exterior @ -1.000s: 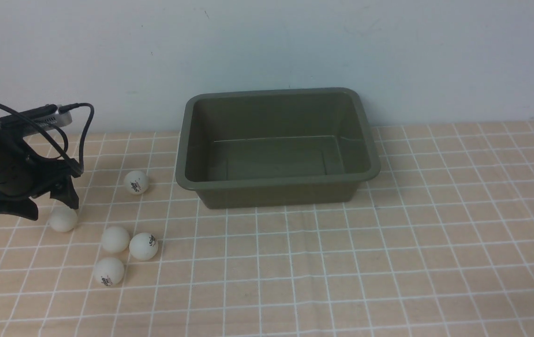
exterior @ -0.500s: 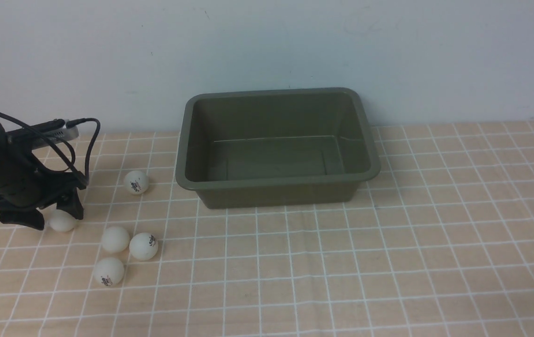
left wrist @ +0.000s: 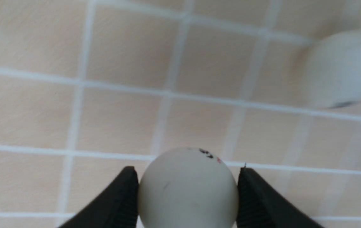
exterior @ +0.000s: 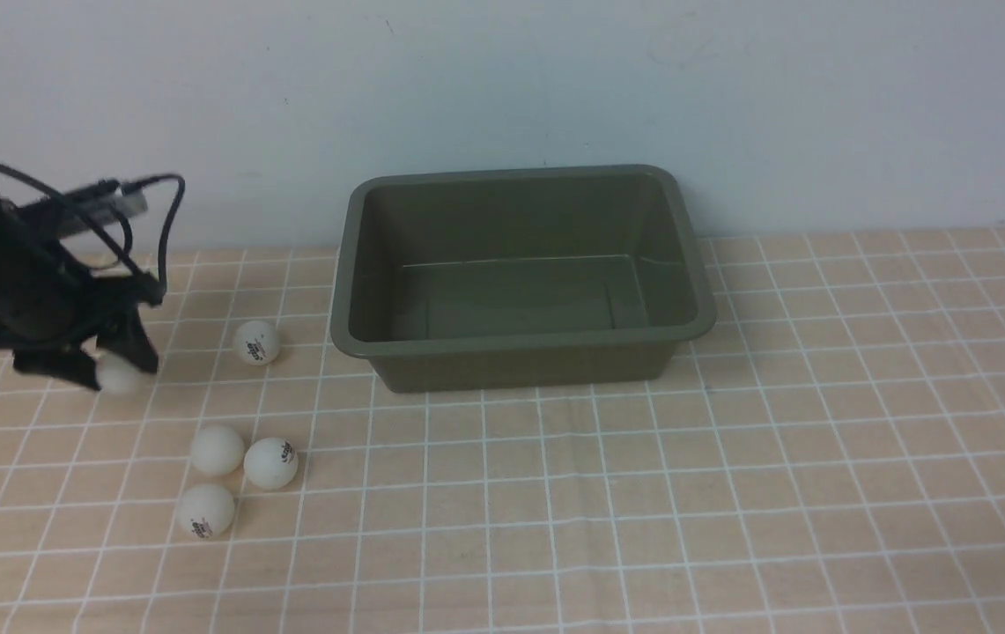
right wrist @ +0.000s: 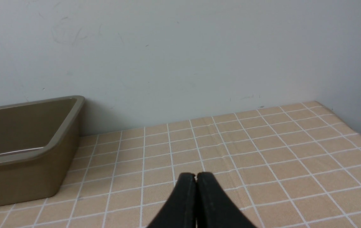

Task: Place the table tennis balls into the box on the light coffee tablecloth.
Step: 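Reach for and grasp a ping pong ball on the table beside the basket, then drop the ball into the bin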

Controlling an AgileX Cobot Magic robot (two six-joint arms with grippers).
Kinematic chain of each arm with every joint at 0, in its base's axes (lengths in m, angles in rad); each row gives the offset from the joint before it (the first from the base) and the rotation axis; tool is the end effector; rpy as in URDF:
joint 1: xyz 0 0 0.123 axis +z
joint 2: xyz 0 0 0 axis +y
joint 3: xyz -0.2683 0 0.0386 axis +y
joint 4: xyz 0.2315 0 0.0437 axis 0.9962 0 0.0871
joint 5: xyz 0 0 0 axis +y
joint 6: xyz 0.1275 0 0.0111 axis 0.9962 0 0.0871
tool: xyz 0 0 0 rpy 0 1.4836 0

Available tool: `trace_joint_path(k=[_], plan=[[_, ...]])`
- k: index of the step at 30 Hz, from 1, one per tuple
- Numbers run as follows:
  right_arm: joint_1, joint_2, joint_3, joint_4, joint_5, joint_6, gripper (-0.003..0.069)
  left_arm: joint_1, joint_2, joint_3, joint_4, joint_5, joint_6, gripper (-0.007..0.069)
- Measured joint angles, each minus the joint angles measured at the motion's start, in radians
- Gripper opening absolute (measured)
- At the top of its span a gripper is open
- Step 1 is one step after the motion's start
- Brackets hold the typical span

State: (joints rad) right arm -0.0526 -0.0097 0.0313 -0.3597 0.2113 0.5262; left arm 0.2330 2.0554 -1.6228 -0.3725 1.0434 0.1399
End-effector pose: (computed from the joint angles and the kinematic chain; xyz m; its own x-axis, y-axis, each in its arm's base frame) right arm 0.0896 -0.0142 0.1808 -0.1083 0.1784 -0.9780 0.1464 0.9759 0.1618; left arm 0.4115 0.0563 0.1663 -0.9411 -0.2763 -0.1948 -0.2057 0.9254 -0.3184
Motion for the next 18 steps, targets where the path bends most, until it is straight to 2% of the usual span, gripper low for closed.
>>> trace_joint_path(k=[4,8,18], plan=[[0.000,0.000,0.000,0.000,0.000,0.000,-0.0013,-0.021,0.000,-0.171,-0.180,0.085,0.057,0.0316],[0.000,0.000,0.000,0.000,0.000,0.000,-0.0013,-0.110,0.000,-0.311,-0.341,0.095,0.165,0.0316],[0.000,0.000,0.000,0.000,0.000,0.000,-0.0013,-0.387,0.089,-0.336,-0.366,-0.082,0.202,0.0316]])
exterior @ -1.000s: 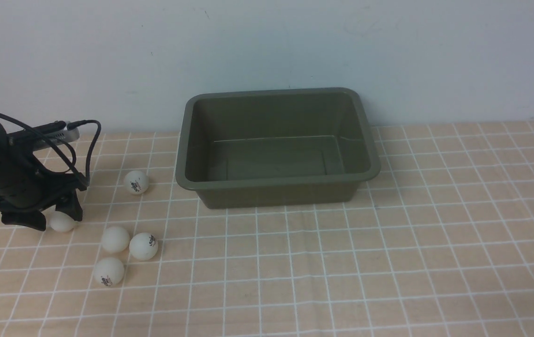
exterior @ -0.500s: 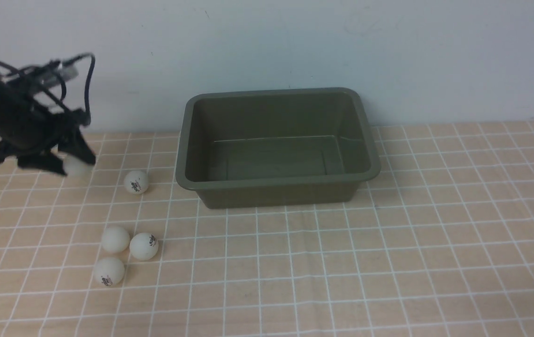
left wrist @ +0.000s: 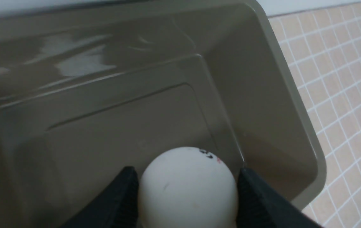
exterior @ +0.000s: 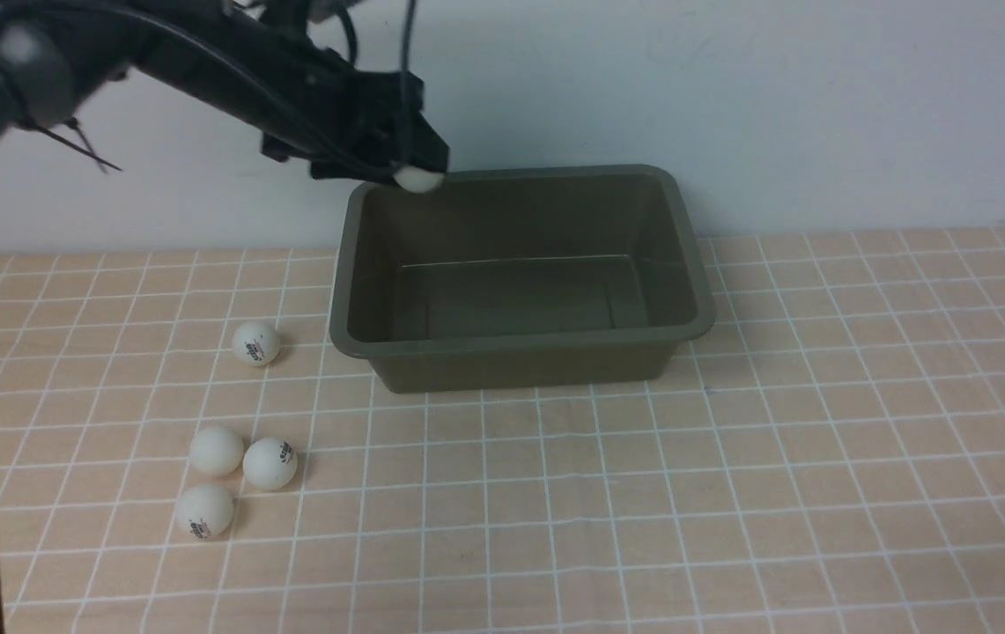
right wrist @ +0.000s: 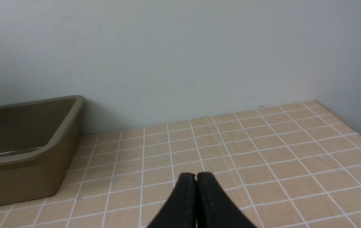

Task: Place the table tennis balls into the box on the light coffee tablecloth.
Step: 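Drop the ball into the bin, then reach for and grasp a ping pong ball on the table beside the basket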

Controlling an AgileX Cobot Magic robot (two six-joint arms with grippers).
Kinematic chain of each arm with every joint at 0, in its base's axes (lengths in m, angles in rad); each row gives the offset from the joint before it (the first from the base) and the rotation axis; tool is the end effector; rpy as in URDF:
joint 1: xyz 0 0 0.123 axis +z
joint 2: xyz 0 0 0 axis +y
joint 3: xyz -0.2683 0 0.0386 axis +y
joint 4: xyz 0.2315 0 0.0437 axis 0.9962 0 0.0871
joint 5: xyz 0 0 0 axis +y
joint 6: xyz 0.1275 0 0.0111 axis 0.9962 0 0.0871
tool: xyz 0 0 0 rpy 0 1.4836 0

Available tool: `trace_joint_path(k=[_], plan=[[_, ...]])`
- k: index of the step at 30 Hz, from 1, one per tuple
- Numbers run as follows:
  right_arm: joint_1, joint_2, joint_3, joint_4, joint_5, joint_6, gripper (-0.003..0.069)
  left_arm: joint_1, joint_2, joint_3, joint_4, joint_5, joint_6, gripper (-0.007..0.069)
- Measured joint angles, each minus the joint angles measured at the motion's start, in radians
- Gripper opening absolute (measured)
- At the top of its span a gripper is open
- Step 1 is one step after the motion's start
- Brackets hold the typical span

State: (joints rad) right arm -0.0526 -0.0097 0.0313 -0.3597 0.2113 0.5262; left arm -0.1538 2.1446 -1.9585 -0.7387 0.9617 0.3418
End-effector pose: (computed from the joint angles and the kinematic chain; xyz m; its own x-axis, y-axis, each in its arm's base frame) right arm 0.0896 -0.0142 0.1808 -0.1083 0.1784 -0.9780 0.1464 0.9759 0.1618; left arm 0.4623 -0.1432 0.2430 -0.8384 0.0135 -0.5449 0.3488 0.7815 -0.5173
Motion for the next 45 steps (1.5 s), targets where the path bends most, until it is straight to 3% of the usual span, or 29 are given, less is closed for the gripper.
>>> trace_joint_path(k=[6,17,24,32,36,45], plan=[[0.000,0.000,0.000,0.000,0.000,0.000,-0.0013,-0.072,0.112,0.000,0.000,-0.053,0.000,0.0316],[0.000,0.000,0.000,0.000,0.000,0.000,-0.0013,-0.074,0.180,0.000,0.030,-0.031,0.012,0.0316],[0.000,0.000,0.000,0.000,0.000,0.000,-0.0013,-0.074,0.195,-0.002,0.052,-0.022,0.015,0.0377],[0.000,0.000,0.000,0.000,0.000,0.000,-0.0013,-0.074,0.198,-0.134,0.090,0.044,0.018,0.0394],[0.000,0.000,0.000,0.000,0.000,0.000,-0.0013,-0.072,0.189,-0.345,0.232,0.185,0.008,0.0394],[0.000,0.000,0.000,0.000,0.000,0.000,-0.0013,0.001,0.068,-0.494,0.607,0.285,-0.253,0.0394]])
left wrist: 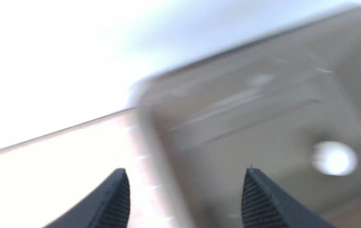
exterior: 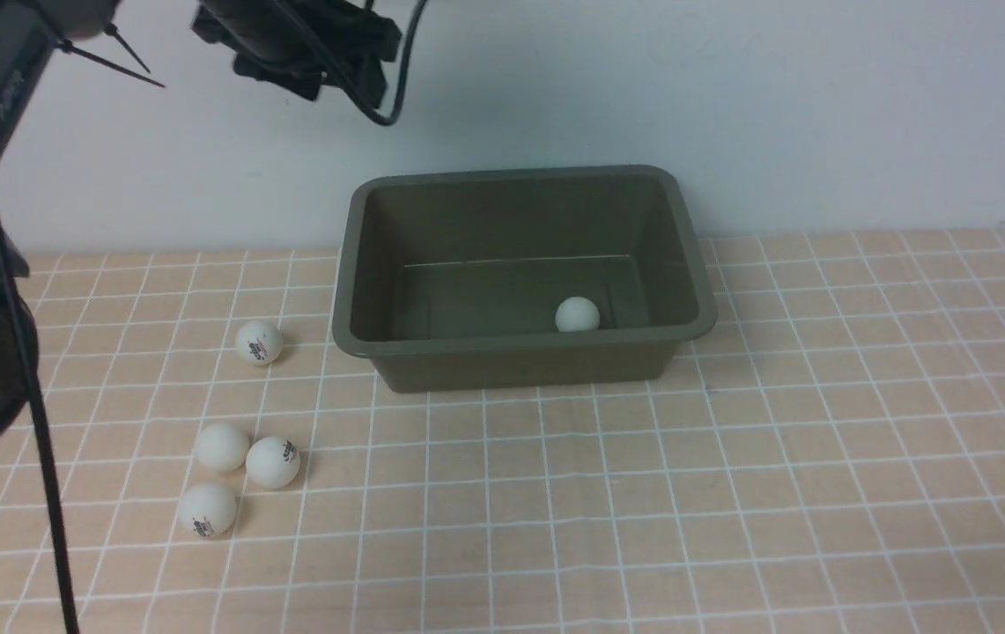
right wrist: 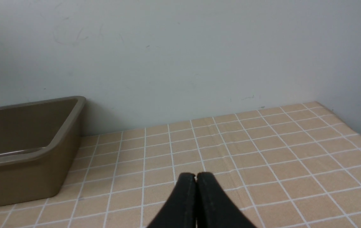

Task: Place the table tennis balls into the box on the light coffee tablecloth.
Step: 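Reach for and grasp a ping pong ball on the table beside the basket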

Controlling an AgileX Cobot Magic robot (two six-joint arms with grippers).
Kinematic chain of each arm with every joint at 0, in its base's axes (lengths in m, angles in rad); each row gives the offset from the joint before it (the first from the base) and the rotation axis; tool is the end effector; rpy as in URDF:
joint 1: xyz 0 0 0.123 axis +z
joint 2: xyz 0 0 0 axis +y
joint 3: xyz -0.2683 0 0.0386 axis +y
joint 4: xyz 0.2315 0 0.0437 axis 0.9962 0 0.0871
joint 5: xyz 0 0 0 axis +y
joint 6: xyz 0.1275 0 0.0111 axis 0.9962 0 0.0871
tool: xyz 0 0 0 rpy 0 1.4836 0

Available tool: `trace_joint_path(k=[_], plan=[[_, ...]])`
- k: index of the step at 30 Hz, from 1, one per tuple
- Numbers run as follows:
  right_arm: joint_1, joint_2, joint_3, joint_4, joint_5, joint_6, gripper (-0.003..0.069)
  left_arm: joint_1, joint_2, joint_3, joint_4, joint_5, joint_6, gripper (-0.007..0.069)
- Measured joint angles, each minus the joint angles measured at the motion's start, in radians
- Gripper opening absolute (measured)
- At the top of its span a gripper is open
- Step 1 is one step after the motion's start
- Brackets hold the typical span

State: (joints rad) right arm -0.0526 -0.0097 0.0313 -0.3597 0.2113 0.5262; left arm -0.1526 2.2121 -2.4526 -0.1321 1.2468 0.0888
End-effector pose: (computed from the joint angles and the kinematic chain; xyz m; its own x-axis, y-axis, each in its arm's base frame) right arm 0.0896 -0.0142 0.1808 -0.1083 0.1784 -0.9780 0.1464 0.9759 0.1618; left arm 0.4751 -0.0892 0.3117 -0.7729 0.1656 -0.6126 0.2622 0.9624 -0.0707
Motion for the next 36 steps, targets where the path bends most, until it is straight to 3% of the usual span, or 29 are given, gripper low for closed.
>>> trace_joint_path(k=[6,19,36], plan=[[0.000,0.000,0.000,0.000,0.000,0.000,-0.0013,0.059,-0.010,0.126,0.056,0.002,-0.060,0.0394],[0.000,0.000,0.000,0.000,0.000,0.000,-0.0013,0.077,-0.007,0.431,0.146,-0.001,-0.032,0.0395],[0.000,0.000,0.000,0.000,0.000,0.000,-0.0013,0.077,0.092,0.468,0.109,-0.037,-0.008,0.0395]])
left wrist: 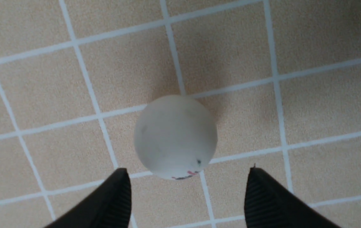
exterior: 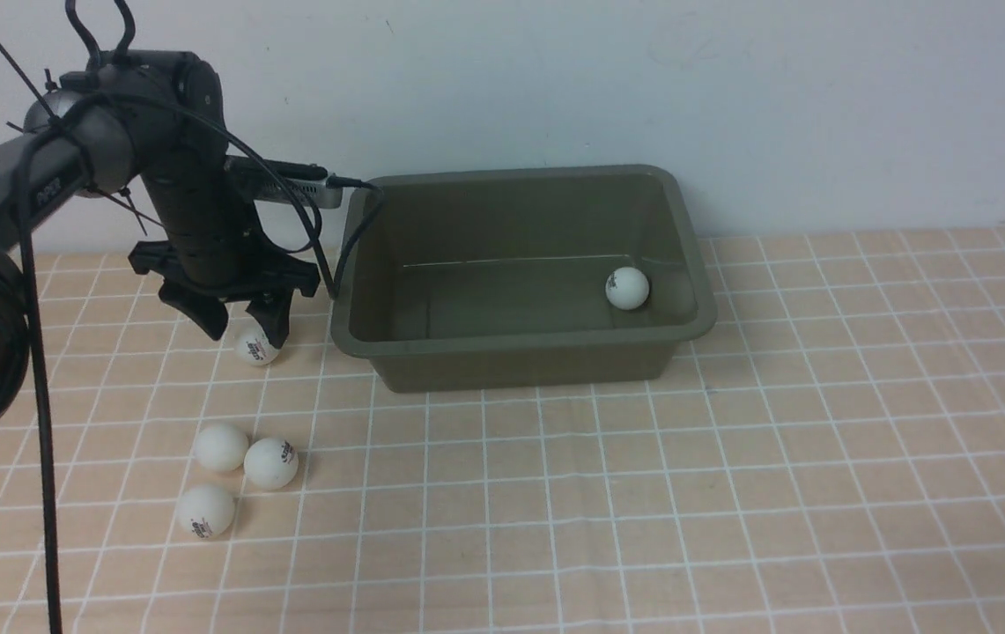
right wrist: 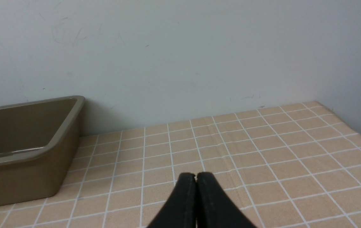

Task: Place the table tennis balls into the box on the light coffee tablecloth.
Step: 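Reach for and grasp a ping pong ball on the table beside the basket, then drop the ball into the bin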

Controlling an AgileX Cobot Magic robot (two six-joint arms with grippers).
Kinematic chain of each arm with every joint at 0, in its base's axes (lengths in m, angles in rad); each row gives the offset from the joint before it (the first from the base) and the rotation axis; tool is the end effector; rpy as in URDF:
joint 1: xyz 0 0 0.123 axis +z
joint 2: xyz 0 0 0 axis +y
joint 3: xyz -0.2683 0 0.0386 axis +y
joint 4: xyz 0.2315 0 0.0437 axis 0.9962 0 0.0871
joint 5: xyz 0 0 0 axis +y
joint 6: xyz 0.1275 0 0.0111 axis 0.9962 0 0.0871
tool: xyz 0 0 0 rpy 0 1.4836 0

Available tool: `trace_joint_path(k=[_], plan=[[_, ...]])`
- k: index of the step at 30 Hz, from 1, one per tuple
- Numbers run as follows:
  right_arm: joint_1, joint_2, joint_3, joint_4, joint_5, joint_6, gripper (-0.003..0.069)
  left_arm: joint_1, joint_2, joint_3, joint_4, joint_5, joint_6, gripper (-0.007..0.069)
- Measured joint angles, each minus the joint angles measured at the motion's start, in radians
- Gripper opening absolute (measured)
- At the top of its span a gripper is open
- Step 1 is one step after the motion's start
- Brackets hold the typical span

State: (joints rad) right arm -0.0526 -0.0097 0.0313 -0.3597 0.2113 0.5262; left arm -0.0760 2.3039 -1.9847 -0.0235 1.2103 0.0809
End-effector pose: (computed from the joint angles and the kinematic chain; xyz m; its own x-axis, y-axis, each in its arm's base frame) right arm 0.0896 -0.0142 0.1808 -0.1083 0.1784 -0.9780 0.1464 0.9759 0.1618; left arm 0.4566 -0.0376 0.1385 -0.9806 0.1474 -0.1295 0.1503 0.9886 -0.0124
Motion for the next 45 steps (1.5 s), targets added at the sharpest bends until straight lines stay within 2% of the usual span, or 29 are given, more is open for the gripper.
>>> trace_joint_path(k=[16,19,23,29,35,39,42,45], plan=[[0.000,0.000,0.000,0.000,0.000,0.000,-0.0013,0.000,0.042,0.000,-0.001,-0.102,0.000,0.0395],[0.000,0.000,0.000,0.000,0.000,0.000,-0.0013,0.000,0.042,0.000,-0.001,-0.120,0.000,0.0376],[0.000,0.000,0.000,0.000,0.000,0.000,-0.0013,0.000,0.042,0.000,-0.001,-0.128,0.001,0.0308],[0.000,0.000,0.000,0.000,0.000,0.000,-0.0013,0.000,0.042,0.000,0.002,-0.128,0.001,0.0308],[0.000,0.000,0.000,0.000,0.000,0.000,-0.0013,0.000,0.042,-0.024,0.057,-0.042,0.001,0.0308],[0.000,0.000,0.000,0.000,0.000,0.000,-0.0013,0.000,0.041,-0.141,0.092,0.011,0.000,0.0308],[0.000,0.000,0.000,0.000,0.000,0.000,-0.0013,-0.005,0.026,-0.215,0.058,0.013,0.000,0.0308],[0.000,0.000,0.000,0.000,0.000,0.000,-0.0013,-0.026,-0.001,-0.285,-0.059,0.018,0.001,0.0308]])
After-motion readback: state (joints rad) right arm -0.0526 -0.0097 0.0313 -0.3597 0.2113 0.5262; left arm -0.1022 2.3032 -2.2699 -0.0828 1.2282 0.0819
